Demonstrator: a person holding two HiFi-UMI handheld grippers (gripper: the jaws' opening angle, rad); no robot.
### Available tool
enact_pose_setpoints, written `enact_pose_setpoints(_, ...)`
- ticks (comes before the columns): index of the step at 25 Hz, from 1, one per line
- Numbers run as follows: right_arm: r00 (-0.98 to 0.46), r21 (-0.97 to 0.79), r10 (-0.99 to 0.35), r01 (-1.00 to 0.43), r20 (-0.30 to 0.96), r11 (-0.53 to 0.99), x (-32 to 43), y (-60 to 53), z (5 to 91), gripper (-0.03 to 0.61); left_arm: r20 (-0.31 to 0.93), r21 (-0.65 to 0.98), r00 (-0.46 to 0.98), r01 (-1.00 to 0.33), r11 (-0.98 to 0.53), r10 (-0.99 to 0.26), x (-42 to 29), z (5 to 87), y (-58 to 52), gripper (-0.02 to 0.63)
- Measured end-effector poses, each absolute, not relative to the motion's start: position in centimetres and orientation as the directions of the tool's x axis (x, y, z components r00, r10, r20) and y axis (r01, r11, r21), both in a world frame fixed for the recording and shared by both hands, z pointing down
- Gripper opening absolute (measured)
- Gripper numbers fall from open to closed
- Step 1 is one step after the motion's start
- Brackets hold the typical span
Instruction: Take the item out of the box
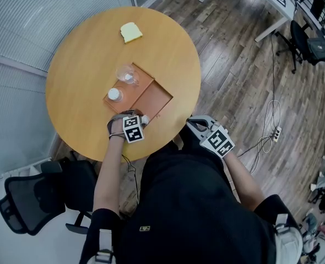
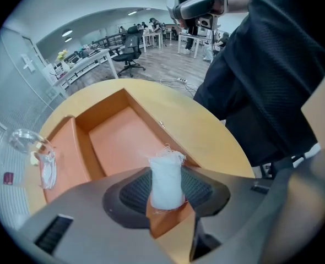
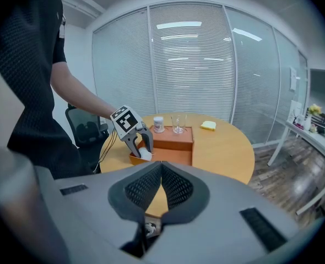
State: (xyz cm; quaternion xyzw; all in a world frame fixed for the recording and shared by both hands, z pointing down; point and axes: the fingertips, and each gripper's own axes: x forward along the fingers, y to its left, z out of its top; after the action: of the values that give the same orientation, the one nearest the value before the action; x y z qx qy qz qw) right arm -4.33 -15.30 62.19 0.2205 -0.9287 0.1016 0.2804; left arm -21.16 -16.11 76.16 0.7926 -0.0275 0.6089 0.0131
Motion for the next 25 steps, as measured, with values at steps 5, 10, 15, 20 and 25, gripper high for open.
enact_pose_setpoints(5, -0.754, -0.077, -0.348, -0.464, 0.556, 0.882, -4.5, -15.3, 61.9, 0.005, 0.925, -0.023, 0.367, -0.21, -0.978, -0.1, -20.3, 73.9, -17.3, 0.172)
enact_pose_setpoints(10, -0.765, -0.085, -0.338, -0.453, 0.549, 0.887, -5.0, -15.1, 61.9, 0.005, 0.878, -0.049, 0.441, -0.305, -0.951, -0.187, -19.4, 71.4, -18.5, 0.172)
enact_pose_setpoints(15, -0.771, -0.087, -0.329, -0.443, 0.545, 0.893, -5.6, -15.1, 61.8, 0.005, 0.822, -0.05, 0.499, -0.417, -0.908, -0.274, -19.1, 68.8, -18.6, 0.172)
enact_pose_setpoints(20, -0.778, -0.08, -0.331, -0.437, 0.534, 0.896, -5.8, -15.4, 61.3, 0.005, 0.771, 0.003, 0.557, -0.488, -0.873, -0.309, -18.7, 67.2, -17.1, 0.172)
enact_pose_setpoints(25, -0.779, -0.061, -0.329, -0.424, 0.534, 0.904, -5.9, -15.4, 60.9, 0.005, 0.662, 0.088, 0.642, -0.58, -0.81, -0.388, -18.4, 64.6, -16.4, 0.172)
